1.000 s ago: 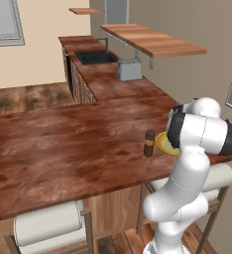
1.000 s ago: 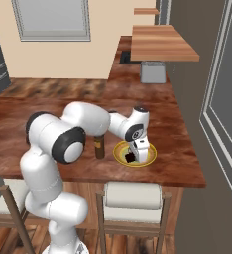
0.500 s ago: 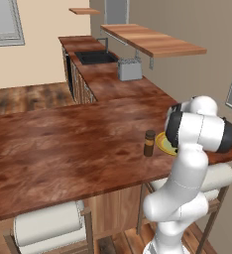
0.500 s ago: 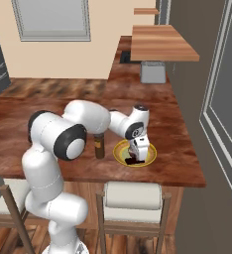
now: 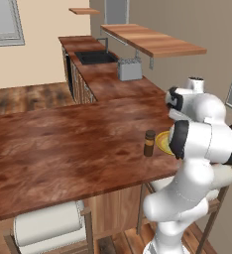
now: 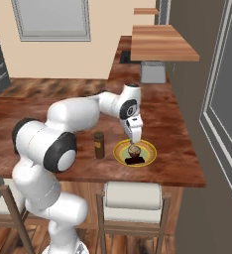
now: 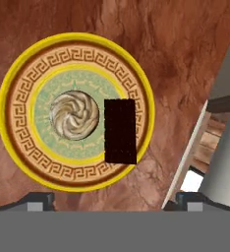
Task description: Take the cinnamon bottle from the cabinet and place it on the dining table, next to the plate with the cupcake. Then take the chocolate from the dining counter and place it on the cupcake plate.
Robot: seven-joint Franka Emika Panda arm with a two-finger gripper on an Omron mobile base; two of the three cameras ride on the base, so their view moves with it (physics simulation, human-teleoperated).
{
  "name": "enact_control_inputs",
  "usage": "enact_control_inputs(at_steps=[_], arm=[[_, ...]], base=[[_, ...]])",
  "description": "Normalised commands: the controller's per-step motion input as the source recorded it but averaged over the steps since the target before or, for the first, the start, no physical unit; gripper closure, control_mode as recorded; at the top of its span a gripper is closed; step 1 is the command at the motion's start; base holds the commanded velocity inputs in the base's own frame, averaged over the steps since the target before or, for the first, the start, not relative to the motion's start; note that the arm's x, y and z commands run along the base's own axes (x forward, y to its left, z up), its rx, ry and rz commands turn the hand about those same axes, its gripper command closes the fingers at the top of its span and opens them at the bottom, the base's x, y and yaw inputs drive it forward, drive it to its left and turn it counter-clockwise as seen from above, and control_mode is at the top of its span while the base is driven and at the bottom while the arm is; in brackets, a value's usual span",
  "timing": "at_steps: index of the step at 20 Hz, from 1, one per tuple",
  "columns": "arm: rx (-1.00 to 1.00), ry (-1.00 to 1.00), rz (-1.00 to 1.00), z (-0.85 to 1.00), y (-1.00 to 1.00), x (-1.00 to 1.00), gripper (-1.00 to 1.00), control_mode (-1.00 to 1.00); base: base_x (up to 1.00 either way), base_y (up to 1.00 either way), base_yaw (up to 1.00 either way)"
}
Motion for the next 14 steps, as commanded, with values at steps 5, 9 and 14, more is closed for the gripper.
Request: enact_control_inputs(at_steps=[5, 9, 14], arm=[[-0.15, 0.00, 0.03, 1.00, 0.67, -0.17, -1.00, -1.00], [-0.14, 0.00, 0.11, 1.00, 0.70, -0.21, -1.00, -1.00], [-0.12, 0.00, 0.21, 0.97, 0.75, -0.37, -1.00, -1.00]], base=[[0.00, 0.00, 0.00], [0.00, 0.00, 0.00], [0.00, 0.00, 0.00]])
